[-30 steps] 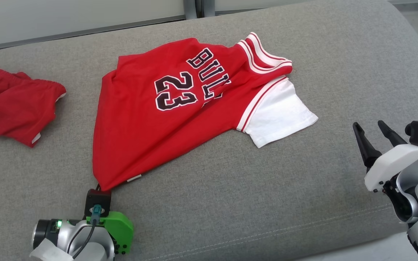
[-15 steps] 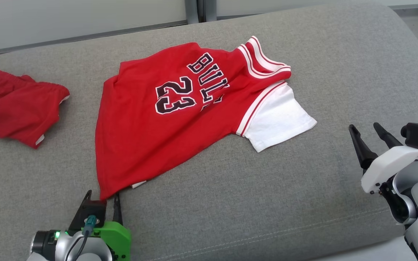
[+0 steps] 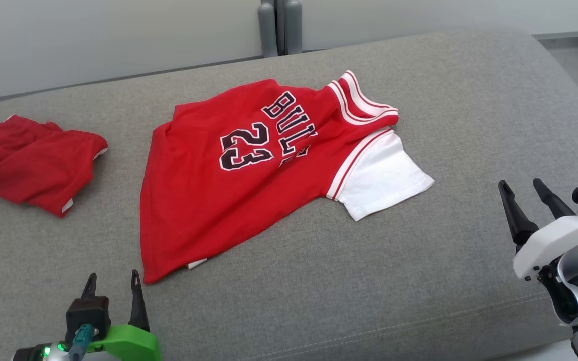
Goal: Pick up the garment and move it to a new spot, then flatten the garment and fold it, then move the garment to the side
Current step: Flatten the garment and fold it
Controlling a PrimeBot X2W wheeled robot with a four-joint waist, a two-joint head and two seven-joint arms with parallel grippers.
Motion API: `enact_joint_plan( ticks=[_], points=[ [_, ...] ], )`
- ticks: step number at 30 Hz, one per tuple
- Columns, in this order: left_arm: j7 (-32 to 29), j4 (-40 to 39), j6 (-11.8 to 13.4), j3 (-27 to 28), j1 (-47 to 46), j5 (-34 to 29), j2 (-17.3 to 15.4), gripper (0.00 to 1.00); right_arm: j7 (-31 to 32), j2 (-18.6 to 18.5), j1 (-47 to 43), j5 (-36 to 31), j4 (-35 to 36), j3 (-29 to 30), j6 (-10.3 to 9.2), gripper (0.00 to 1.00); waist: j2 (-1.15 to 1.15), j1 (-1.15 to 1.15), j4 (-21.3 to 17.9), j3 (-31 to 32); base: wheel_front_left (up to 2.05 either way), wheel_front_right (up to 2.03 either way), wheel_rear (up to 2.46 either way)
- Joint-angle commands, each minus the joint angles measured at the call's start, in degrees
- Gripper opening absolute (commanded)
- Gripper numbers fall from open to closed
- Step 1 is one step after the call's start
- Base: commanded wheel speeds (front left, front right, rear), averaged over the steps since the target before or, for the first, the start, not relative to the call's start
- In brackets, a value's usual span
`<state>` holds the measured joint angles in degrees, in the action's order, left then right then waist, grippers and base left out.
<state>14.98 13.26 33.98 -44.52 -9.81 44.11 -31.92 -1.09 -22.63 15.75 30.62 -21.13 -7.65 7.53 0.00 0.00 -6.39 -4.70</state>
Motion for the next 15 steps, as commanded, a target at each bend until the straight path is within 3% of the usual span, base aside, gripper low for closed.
enact_joint_plan(
  ticks=[1, 8, 15],
  points=[
    [0.20, -2.44, 0.34, 1.55, 1.90, -0.10, -0.54, 1.00, 0.06, 0.18, -1.28, -0.77, 1.06, 0.60, -0.08, 1.00, 0.00, 0.00, 0.14, 1.52, 0.00, 0.00, 0.00],
    [0.19, -10.45, -1.30, 4.83, 5.67, 2.61, 1.65, 1.00, 1.88, 2.19, -4.29, -3.33, 6.86, 1.44, -0.08, 1.00, 0.00, 0.00, -0.12, 5.37, 0.00, 0.00, 0.00],
    [0.20, -12.31, -4.20, 6.99, 7.87, 5.19, 2.38, 1.00, 3.12, 4.97, -7.32, -6.97, 12.89, 2.27, -0.08, 1.00, 0.00, 0.00, -0.16, 7.35, 0.00, 0.00, 0.00]
  ],
)
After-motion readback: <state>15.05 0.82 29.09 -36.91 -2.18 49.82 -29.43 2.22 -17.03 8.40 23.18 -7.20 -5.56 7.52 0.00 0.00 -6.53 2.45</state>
